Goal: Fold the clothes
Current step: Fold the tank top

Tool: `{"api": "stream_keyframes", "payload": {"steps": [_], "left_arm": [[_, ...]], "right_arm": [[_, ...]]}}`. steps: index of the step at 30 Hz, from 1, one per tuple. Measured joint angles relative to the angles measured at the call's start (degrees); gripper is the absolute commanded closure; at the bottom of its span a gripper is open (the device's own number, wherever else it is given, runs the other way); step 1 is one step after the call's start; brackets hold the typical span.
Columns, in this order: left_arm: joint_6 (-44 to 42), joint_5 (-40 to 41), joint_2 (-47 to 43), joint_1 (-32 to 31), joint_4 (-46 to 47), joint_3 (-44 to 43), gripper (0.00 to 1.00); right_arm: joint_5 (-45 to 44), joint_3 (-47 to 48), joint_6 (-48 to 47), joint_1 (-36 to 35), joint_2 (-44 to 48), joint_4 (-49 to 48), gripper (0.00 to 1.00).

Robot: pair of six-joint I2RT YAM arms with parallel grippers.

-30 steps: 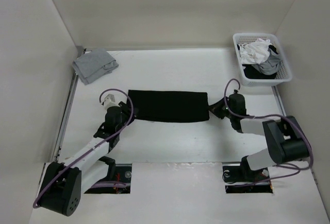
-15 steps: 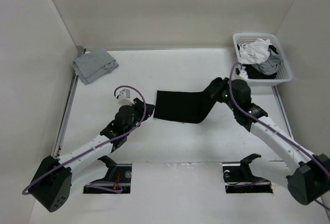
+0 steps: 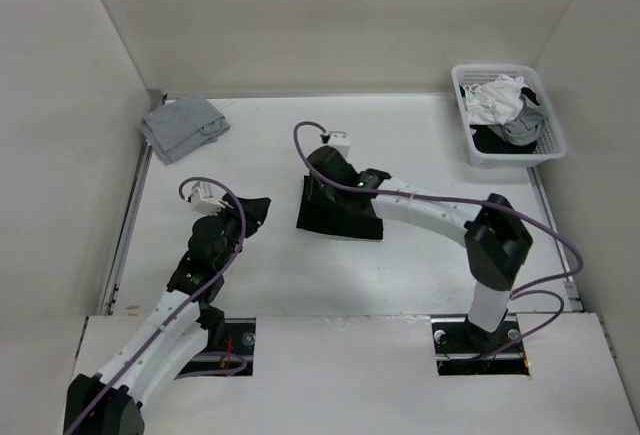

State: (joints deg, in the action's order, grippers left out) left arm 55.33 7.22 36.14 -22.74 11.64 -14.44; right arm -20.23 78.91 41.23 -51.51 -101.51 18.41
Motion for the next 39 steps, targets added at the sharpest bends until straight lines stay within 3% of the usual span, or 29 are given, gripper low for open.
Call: {"api": "stream_keyframes", "payload": {"steps": [5,8,13,17,19,21,24,29,37,39], "left_arm": [[0.33,-4.15,-1.92,6.54,-2.10,1.20,0.66],[0.39,-5.90,-0.61,8.90,-2.49,1.33,0.65],[-0.39,-7.17,3.13,9.16,-2.67,1.33,0.62],[-2.78,-7.08,8.09,7.72,-2.03,1.29,0.59],[-4.39,-6.58,11.96,6.34,-2.05,1.03,0.58],[-5.90,-5.57,16.11,4.81,-2.45,0.11,0.57],[-7.82,-3.72,21.64,2.36,-3.13,-2.49,0.54],[-10.19,-0.24,26.10,0.15,-3.67,-7.32,0.52],[-12.87,2.71,30.18,-0.61,-3.74,-9.57,0.55],[-13.18,2.86,31.08,-1.16,-3.76,-9.81,0.51]], "right_arm": [[-0.13,3.17,0.39,-3.98,-3.96,1.36,0.58],[-0.11,-1.68,0.35,-5.20,0.79,-0.42,0.67],[-0.31,-21.38,0.26,-3.65,22.73,-6.25,0.95],[-0.17,-37.59,0.57,4.61,41.31,-12.13,0.98],[-0.11,-44.50,0.87,10.95,47.74,-14.23,0.89],[0.33,-50.29,1.36,17.38,51.78,-16.13,0.70],[1.81,-55.06,1.79,25.18,52.33,-18.86,0.53],[4.22,-55.80,1.49,30.86,46.60,-26.40,0.50],[4.63,-59.69,0.31,33.27,42.21,-36.35,0.50],[4.92,-59.93,0.28,33.44,41.35,-36.94,0.50]]}}
